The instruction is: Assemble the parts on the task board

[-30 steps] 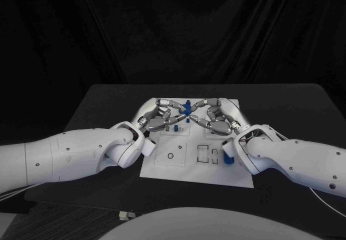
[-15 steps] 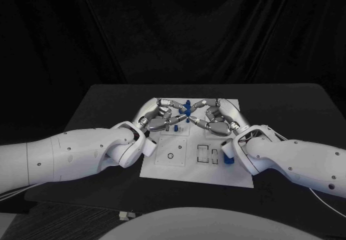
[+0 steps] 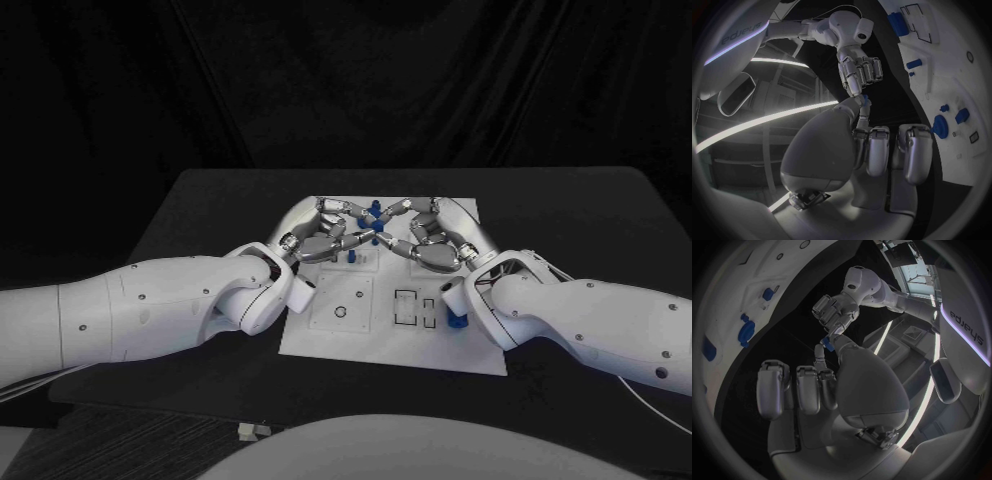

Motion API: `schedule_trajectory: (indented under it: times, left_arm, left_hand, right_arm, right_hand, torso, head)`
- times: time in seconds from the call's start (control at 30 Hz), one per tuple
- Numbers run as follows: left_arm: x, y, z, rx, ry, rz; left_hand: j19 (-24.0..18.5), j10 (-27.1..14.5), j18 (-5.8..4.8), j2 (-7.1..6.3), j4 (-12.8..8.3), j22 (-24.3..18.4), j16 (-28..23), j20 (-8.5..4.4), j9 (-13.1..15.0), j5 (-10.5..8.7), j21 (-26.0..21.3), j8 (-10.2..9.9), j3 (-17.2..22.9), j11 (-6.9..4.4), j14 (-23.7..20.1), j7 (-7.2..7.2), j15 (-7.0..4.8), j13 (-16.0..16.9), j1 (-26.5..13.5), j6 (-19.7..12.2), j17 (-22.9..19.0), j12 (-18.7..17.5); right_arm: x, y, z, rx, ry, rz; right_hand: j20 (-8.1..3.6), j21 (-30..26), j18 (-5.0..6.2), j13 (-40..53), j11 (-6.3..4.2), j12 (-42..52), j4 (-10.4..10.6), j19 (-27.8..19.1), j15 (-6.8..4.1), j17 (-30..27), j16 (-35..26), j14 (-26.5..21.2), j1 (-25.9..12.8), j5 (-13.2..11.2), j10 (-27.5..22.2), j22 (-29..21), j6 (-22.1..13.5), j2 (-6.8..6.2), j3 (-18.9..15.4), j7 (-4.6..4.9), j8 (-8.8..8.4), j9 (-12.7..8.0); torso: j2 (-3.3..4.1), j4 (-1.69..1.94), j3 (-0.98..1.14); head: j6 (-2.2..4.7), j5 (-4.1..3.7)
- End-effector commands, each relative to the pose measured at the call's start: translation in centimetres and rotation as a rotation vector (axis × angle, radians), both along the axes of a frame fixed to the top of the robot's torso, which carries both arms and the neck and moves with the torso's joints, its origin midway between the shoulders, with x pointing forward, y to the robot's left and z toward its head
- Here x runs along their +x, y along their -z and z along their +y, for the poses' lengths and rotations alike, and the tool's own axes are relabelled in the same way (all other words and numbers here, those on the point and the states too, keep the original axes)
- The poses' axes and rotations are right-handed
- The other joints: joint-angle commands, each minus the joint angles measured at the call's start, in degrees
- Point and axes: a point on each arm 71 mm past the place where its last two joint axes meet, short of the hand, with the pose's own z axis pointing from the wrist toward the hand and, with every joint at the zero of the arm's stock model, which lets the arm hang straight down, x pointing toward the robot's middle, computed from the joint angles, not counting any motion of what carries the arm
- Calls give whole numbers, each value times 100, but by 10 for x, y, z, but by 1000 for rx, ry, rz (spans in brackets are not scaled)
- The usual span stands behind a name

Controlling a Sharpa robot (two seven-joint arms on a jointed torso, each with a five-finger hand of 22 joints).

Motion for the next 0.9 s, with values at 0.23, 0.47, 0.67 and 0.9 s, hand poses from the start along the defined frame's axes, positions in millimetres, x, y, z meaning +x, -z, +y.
schedule_trajectory:
  times: [0.23,0.47,0.67,0.9]
  left_arm:
    - [-1,-1,-4,-30,31,-15]
    - [-1,0,-4,-28,37,-2]
    - [-1,0,-4,-28,42,4]
    - [-1,1,-4,-28,52,17]
  left_hand:
    - [188,618,20,193,-6,1388,80,40,344,-33,-109,421,-114,29,615,2,66,1496,166,109,1535,80]
    - [172,618,25,194,-8,1381,80,46,326,-58,-126,425,-121,39,615,12,74,1496,181,94,1535,80]
    - [170,618,25,196,-10,1381,80,52,311,-79,-125,428,-130,50,615,24,82,1496,193,75,1535,80]
    - [157,618,28,205,-11,1376,80,60,292,-95,-138,432,-140,62,615,37,93,1496,208,50,1535,80]
  right_arm:
    - [-2,0,2,9,-5,-8]
    - [-2,1,1,7,-3,-5]
    - [-1,1,1,6,0,-4]
    - [-2,1,1,7,1,-4]
  right_hand:
    - [-121,-6,-26,1446,-152,-69,-129,193,-140,664,-34,396,294,543,617,1318,247,119,-10,-137,754,226]
    - [-203,-15,-24,1446,-249,-69,-229,187,-231,659,-39,396,407,827,617,1315,429,164,52,-251,1160,356]
    - [-237,-28,-22,1446,-275,-69,-212,179,-260,658,-41,396,378,1078,617,1311,424,148,105,-276,1303,395]
    - [-243,-32,-21,1446,-274,-69,-219,177,-267,680,-32,401,389,1126,617,1309,411,149,134,-272,1333,403]
  torso:
    - [0,2,0]
    - [2,0,0]
    - [1,2,0]
    - [0,2,0]
  head:
    - [-1,1]
    - [-1,4]
    - [-1,0]
    - [-1,-1]
